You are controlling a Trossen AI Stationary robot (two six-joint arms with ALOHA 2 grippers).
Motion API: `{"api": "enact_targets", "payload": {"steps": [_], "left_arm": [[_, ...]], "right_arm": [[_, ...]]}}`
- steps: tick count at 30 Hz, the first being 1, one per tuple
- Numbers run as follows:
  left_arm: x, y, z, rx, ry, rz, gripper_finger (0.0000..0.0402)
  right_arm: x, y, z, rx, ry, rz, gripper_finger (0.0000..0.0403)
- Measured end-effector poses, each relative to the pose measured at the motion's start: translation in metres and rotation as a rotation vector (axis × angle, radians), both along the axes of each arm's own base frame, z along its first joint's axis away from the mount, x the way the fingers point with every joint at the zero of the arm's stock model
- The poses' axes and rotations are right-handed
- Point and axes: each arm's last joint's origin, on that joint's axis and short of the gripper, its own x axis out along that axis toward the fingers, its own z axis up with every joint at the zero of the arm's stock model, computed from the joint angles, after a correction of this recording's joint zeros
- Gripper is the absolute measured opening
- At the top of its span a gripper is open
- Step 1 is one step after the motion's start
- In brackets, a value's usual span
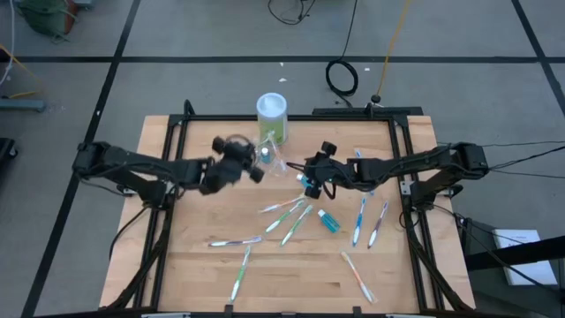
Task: Pick & Place toothbrushing station
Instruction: Put the orange toothbrush into the left of the transparent organizer
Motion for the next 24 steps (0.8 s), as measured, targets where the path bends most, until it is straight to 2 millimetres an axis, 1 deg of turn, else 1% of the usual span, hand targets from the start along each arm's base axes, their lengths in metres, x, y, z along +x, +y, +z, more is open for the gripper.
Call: {"api": "enact_targets", "payload": {"steps": [3,5,8,10,13,16,18,20,24], "left_arm": [[0.003,0.024,0.011,0.053,-0.038,0.013,0.0030],[0.002,0.041,0.014,0.058,-0.061,0.008,0.0027],[0.000,0.064,0.013,0.048,-0.067,0.019,0.0018],[-0.003,0.079,0.011,0.044,-0.055,0.057,0.0015],[-0.009,0.096,0.007,0.039,-0.020,0.115,0.0019],[-0.010,0.107,0.000,-0.007,-0.022,0.116,0.0030],[-0.010,0.110,-0.005,-0.061,-0.019,0.082,0.0036],[-0.006,0.112,-0.011,-0.085,-0.017,0.057,0.0038],[-0.001,0.114,-0.029,-0.117,0.074,0.060,0.0040]], "right_arm": [[-0.003,0.003,-0.009,0.060,0.025,0.071,0.0165],[-0.005,0.004,-0.015,0.087,0.041,0.101,0.0165],[-0.008,0.005,-0.021,0.127,0.054,0.120,0.0165],[-0.011,0.005,-0.026,0.147,0.063,0.118,0.0165],[-0.015,0.005,-0.032,0.171,0.075,0.097,0.0165],[-0.018,0.005,-0.038,0.185,0.086,0.084,0.0165],[-0.020,0.005,-0.041,0.198,0.090,0.072,0.0165],[-0.020,0.005,-0.042,0.212,0.087,0.058,0.0165],[-0.020,0.005,-0.042,0.231,0.076,0.040,0.0165]]}}
